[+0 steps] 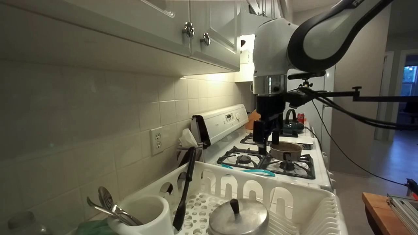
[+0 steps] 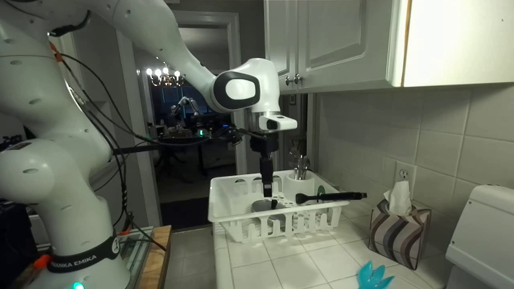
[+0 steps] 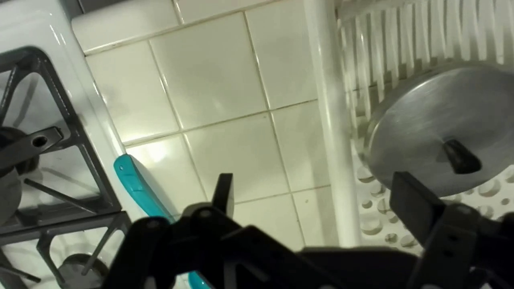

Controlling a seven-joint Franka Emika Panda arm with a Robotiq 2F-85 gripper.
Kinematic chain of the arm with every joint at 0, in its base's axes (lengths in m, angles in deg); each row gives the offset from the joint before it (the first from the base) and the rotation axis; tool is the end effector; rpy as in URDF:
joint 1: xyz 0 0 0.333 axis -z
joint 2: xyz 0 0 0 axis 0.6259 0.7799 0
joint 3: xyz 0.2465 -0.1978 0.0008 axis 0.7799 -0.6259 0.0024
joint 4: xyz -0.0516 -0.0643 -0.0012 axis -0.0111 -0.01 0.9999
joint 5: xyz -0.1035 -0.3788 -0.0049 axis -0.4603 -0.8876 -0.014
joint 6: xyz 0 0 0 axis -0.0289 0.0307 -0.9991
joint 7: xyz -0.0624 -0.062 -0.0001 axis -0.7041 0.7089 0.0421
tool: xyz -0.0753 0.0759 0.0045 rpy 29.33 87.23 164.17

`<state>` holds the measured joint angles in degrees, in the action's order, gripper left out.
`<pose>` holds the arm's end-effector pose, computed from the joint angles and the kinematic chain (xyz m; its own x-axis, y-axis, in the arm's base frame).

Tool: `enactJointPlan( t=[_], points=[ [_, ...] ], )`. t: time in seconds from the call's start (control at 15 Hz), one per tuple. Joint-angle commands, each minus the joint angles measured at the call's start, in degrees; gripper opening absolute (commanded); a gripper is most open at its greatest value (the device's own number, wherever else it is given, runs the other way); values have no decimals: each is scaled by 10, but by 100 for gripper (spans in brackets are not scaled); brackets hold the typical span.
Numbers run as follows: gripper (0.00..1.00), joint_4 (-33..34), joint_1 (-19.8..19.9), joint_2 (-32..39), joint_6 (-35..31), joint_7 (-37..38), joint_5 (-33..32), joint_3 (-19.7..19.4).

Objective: Put the blue object in the white mug

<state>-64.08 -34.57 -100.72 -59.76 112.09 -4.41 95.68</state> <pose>0.4503 0.0156 0.3567 0.9581 -0.2835 0.0396 -0.2862 -0.9524 0.1047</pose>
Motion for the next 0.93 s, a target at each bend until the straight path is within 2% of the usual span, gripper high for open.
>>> enactJointPlan(
  t=[0.0, 0.4, 0.87],
  points=[
    [100, 32, 10, 62, -41, 23, -5, -33],
    [100, 76, 13, 146, -94, -10, -11, -88],
    [100, 138, 16, 221, -109, -39, -26, -145]
  ],
)
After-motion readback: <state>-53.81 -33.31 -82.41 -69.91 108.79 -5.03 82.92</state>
